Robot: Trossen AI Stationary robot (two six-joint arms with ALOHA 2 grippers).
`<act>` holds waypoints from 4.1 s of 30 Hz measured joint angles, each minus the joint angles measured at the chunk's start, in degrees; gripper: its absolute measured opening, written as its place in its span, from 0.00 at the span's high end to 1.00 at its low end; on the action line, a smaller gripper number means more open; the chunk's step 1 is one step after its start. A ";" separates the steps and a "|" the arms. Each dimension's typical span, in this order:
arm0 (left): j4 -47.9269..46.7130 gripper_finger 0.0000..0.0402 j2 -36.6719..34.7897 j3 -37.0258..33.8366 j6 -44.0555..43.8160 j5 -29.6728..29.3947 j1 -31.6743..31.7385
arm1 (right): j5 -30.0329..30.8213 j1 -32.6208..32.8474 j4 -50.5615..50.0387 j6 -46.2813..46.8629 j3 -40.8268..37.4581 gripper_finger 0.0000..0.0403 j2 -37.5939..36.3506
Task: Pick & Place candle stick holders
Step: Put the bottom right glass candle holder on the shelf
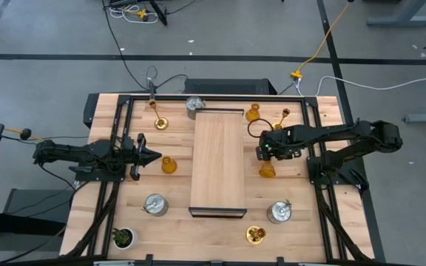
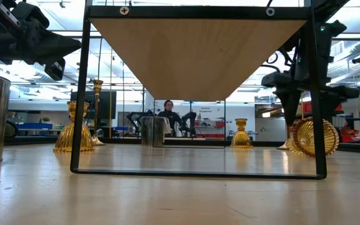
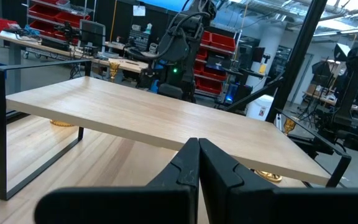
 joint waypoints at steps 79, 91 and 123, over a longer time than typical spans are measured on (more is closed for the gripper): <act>0.00 0.98 -0.01 0.00 0.00 0.00 0.02 | -1.75 -0.02 4.03 1.47 0.07 0.69 13.58; 0.00 0.98 -0.01 0.02 -0.02 0.00 0.02 | -0.61 0.35 0.63 1.14 0.04 0.69 8.69; 0.00 0.98 0.01 0.02 -0.02 0.00 -0.01 | 16.09 0.62 -2.20 -10.40 12.22 0.69 -6.40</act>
